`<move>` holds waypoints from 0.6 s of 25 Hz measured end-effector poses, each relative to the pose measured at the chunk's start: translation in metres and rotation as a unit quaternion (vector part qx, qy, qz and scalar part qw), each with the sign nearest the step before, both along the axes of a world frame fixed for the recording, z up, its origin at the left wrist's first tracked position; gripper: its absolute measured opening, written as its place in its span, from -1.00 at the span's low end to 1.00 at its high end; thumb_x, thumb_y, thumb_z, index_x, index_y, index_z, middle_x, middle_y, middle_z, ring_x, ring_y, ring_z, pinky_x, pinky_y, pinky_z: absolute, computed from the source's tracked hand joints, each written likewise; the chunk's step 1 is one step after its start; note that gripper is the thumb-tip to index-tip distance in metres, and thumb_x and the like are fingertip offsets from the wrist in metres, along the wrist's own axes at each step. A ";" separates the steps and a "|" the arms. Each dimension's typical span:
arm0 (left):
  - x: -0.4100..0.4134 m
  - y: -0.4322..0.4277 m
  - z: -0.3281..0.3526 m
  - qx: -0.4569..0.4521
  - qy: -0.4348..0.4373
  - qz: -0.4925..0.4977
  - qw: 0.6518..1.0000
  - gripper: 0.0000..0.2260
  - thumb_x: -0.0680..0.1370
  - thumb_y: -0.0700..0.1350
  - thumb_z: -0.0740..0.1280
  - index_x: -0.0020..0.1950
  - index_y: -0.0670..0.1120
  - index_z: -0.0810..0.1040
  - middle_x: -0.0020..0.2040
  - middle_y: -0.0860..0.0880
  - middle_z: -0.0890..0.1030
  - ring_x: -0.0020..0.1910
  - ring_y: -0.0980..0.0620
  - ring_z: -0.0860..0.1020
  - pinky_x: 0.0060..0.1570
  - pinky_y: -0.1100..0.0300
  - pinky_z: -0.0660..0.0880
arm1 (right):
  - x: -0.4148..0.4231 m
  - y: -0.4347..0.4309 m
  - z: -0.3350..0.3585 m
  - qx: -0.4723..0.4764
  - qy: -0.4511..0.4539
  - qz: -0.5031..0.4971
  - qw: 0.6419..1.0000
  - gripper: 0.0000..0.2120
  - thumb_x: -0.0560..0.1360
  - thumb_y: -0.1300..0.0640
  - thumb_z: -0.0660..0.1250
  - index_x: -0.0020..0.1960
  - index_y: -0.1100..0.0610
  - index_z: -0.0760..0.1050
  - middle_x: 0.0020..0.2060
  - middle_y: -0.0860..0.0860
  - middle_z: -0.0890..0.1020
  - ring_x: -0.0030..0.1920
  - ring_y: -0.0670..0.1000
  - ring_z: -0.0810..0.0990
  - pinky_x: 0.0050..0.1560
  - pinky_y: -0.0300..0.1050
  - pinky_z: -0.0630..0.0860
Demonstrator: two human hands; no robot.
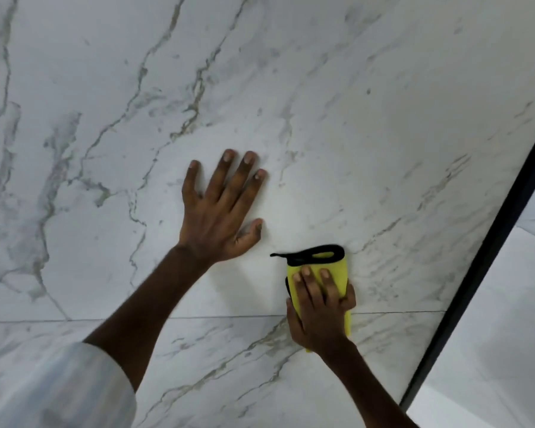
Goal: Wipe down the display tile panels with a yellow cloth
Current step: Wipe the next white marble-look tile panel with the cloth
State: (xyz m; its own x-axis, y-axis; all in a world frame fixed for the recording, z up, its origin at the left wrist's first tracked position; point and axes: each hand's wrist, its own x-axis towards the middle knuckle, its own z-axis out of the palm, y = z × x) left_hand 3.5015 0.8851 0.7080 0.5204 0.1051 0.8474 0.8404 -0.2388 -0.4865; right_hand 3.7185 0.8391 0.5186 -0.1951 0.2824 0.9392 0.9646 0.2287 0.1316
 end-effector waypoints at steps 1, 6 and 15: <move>-0.001 -0.001 0.000 -0.001 -0.002 -0.003 1.000 -0.31 0.61 0.19 0.15 0.68 -0.12 0.21 0.66 -0.17 0.21 0.67 -0.21 0.12 0.53 -0.41 0.02 | -0.005 0.003 0.027 0.020 0.001 0.012 1.000 -0.30 0.47 -0.06 0.37 0.56 0.04 0.29 0.57 -0.02 0.30 0.53 0.17 0.28 0.35 0.39 0.25; -0.002 -0.005 0.005 -0.008 -0.007 -0.019 1.000 -0.35 0.60 0.17 0.21 0.64 -0.11 0.31 0.66 -0.13 0.24 0.67 -0.17 0.12 0.56 -0.35 -0.01 | -0.032 0.015 0.211 0.117 0.058 0.024 0.991 -0.36 0.54 -0.10 0.33 0.57 0.10 0.39 0.56 0.03 0.40 0.57 0.15 0.32 0.36 0.39 0.28; -0.030 -0.036 0.130 0.057 -0.052 -0.057 0.995 -0.37 0.62 0.19 0.19 0.64 -0.06 0.32 0.67 -0.12 0.19 0.65 -0.16 0.19 0.48 -0.20 0.08 | -0.038 0.009 0.179 0.098 0.006 -0.007 0.995 -0.27 0.44 -0.08 0.43 0.56 0.07 0.38 0.57 0.00 0.39 0.54 0.16 0.34 0.36 0.36 0.25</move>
